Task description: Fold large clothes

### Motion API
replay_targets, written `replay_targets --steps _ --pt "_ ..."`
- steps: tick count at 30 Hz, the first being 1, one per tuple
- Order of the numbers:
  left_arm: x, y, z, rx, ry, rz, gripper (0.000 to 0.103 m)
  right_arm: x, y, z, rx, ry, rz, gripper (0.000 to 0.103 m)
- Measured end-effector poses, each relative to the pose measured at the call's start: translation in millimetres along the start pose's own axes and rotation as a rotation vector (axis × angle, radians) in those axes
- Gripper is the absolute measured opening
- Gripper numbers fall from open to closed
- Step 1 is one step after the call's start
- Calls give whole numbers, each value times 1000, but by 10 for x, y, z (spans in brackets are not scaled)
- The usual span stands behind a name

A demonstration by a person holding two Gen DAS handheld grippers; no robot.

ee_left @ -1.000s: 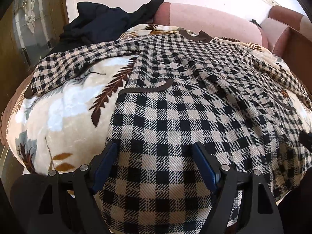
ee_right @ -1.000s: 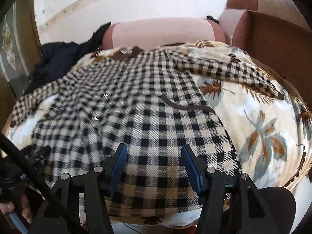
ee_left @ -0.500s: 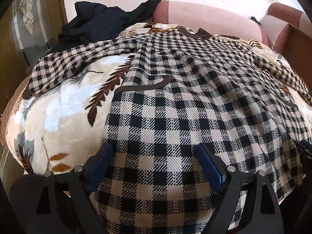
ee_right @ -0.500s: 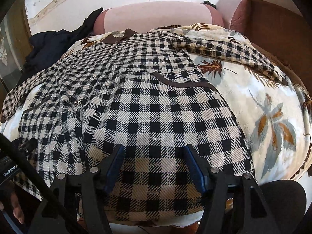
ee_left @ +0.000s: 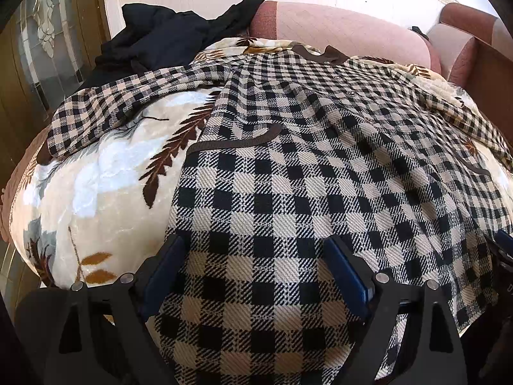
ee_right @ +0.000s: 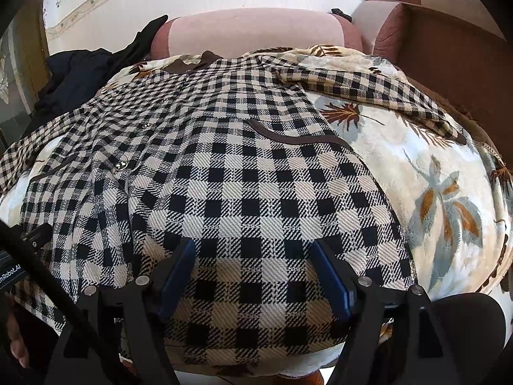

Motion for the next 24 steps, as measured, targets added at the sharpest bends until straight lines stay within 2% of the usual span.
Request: replay_targets --steps 7,10,12,13,16,19,24 --pt "25 3 0 15 -10 11 92 6 -19 -1 -6 -17 -1 81" --pt "17 5 1 15 12 -20 92 7 -22 -13 -11 -31 -7 82" --pt "-39 76 51 -25 -1 -59 83 4 -23 -15 -15 -39 -10 83" --pt "-86 151 93 -53 -13 -66 74 2 -21 -17 -16 -41 -12 83" --pt "-269 552 280 -164 -70 -88 72 5 -25 -13 -18 -42 -11 84" --pt "-327 1159 433 -283 -102 -62 74 3 -27 -11 -18 -47 -18 85" --pt "-55 2337 416 -485 -29 55 75 11 -39 -10 -18 -47 -18 86"
Point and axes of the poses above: each gripper's, at about its wrist camera, not at the fingertips, and x roughly the way its jaws point, y to its left, z to its top, the point moved 8 cm from there along x, roughly the way its jaws point, and after that the axes turned 9 degrees about x, right-handed, at the moved point
